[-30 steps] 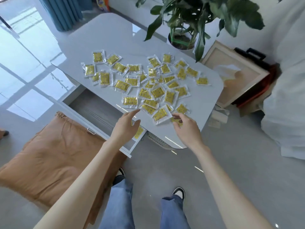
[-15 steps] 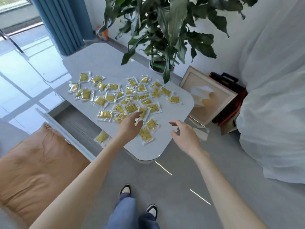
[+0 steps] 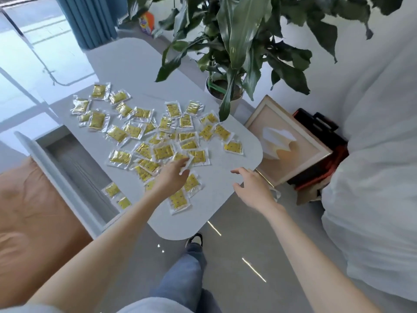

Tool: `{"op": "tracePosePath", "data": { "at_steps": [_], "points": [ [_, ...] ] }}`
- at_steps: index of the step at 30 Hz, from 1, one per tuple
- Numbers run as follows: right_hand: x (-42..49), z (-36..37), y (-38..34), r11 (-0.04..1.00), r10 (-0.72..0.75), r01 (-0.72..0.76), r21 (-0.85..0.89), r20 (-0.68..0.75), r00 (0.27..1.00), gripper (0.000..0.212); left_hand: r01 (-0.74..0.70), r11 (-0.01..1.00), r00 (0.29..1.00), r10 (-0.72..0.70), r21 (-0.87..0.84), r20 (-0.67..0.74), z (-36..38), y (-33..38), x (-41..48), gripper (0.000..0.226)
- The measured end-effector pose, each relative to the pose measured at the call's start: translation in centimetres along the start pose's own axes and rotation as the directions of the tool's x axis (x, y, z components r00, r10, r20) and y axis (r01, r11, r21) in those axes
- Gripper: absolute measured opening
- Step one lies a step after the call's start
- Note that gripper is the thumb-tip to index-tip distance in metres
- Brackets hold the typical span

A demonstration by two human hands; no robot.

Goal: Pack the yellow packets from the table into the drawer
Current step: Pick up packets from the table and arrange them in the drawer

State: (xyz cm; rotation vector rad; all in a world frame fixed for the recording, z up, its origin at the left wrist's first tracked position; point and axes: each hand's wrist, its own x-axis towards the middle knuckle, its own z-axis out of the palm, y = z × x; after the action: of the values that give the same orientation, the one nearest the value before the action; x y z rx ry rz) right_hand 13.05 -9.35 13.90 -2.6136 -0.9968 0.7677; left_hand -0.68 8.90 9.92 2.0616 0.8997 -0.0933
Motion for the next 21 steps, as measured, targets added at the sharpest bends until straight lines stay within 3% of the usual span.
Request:
{"op": "tracePosePath", "data": {
  "at_steps": [12, 21],
  "points": [
    [15.0, 0.5, 4.8, 1.0, -0.011, 0.011, 0.0, 0.213, 0.977, 0.052, 0.221, 0.975, 0.975, -0.221, -0.004, 0.019, 6.5, -0.2, 10.9, 0.054],
    [28.1, 6.7, 10.8, 0.988, -0.015, 0.071, -0.139, 0.366, 0.931, 0.065, 0.379, 0.911, 0.92, -0.39, -0.161, -0.046, 15.7, -4.1, 17.8, 0.058]
  ]
}}
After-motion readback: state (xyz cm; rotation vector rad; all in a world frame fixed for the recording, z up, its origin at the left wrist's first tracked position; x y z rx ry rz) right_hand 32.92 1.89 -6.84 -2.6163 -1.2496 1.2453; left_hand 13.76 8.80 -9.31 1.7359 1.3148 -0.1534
